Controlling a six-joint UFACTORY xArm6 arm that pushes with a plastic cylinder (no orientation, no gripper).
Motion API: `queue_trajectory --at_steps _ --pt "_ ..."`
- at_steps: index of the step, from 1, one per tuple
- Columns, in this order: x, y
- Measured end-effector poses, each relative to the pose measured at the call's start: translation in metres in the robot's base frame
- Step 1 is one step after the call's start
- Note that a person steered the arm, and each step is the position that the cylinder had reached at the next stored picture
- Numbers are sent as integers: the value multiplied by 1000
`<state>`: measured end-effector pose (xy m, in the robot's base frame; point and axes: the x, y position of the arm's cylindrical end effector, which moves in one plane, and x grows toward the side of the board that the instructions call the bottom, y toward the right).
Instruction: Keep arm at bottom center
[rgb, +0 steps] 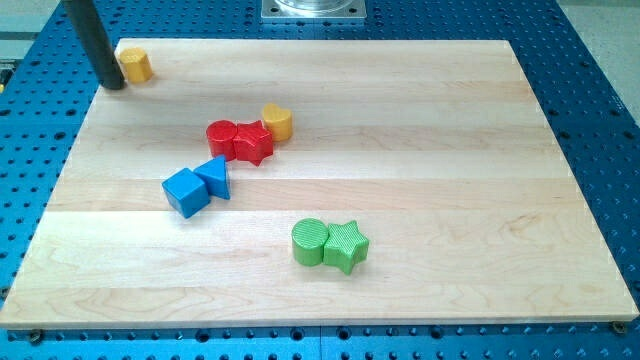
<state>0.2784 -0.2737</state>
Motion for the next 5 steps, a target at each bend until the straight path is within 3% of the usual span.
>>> queue_trajectory --at_steps 3,5 --pt "7 20" --pt "92 87"
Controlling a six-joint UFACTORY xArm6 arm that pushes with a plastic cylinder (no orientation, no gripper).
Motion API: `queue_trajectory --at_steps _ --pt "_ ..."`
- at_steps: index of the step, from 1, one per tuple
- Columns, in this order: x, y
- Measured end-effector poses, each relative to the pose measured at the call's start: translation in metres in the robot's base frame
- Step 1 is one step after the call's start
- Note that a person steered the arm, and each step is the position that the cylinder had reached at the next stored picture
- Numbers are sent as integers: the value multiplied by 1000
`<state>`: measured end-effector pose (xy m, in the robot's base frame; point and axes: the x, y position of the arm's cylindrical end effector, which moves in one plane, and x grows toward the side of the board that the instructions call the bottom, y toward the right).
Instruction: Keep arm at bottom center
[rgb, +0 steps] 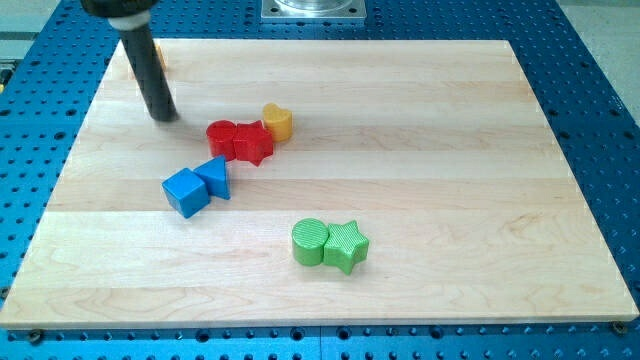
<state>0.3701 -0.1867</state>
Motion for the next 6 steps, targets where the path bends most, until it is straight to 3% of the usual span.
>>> queue_trajectory --at_steps 1,2,3,4,6 --pt "73 14" --pt "121 -8" --pt "214 -6" --pt "248 71" --pt "239 160"
